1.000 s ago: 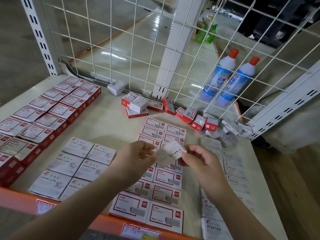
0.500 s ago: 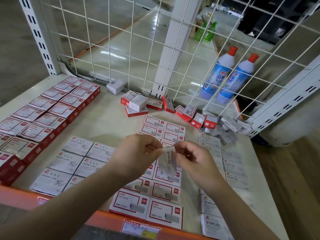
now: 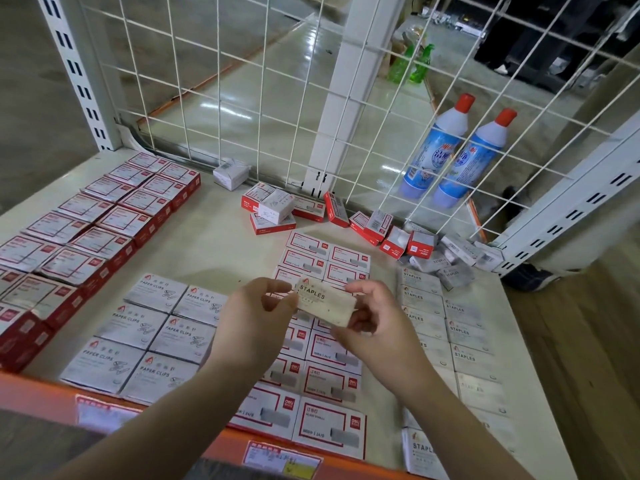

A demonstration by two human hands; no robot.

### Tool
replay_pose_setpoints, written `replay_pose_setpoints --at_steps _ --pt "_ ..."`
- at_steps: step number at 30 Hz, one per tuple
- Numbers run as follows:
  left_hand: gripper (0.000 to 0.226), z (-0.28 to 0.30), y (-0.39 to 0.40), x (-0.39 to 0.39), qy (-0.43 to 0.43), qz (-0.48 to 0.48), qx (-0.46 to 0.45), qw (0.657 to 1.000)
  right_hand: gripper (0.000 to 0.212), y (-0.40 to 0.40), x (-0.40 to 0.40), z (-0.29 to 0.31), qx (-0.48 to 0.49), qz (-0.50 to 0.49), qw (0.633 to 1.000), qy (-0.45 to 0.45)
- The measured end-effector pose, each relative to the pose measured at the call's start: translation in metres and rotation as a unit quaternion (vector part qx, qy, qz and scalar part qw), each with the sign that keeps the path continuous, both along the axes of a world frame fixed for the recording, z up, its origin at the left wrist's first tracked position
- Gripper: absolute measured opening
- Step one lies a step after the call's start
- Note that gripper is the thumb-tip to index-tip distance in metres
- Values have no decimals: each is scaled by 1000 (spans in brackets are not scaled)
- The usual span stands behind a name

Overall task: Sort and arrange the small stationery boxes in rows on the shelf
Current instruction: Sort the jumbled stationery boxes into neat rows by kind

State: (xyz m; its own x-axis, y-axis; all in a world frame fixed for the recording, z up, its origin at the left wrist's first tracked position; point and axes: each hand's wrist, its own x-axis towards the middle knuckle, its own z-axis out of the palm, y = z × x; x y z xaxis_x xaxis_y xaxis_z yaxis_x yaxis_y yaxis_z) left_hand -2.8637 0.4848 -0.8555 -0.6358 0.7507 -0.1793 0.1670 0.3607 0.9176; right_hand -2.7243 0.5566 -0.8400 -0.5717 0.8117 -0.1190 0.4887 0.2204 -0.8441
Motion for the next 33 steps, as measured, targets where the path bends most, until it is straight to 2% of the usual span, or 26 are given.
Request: replay_pose_setpoints --at_steps 3,7,17,27,30,33 --pt "13 -4 -4 1 -18 -12 7 1000 45 2 2 -2 24 -8 999 22" --pt "11 -6 -7 3 -28 -45 27 998 52 8 4 -2 57 -16 998 28" --pt "19 -8 -10 8 53 -86 58 993 58 16 14 -2 57 -18 997 40" --pt "20 2 -7 13 91 -142 9 986 56 14 31 6 50 -29 998 27" --pt "32 5 -8 17 136 -179 -36 974 48 17 43 4 52 -46 998 12" --pt "36 12 -8 23 206 -233 -77 947 42 23 61 5 60 -59 997 1"
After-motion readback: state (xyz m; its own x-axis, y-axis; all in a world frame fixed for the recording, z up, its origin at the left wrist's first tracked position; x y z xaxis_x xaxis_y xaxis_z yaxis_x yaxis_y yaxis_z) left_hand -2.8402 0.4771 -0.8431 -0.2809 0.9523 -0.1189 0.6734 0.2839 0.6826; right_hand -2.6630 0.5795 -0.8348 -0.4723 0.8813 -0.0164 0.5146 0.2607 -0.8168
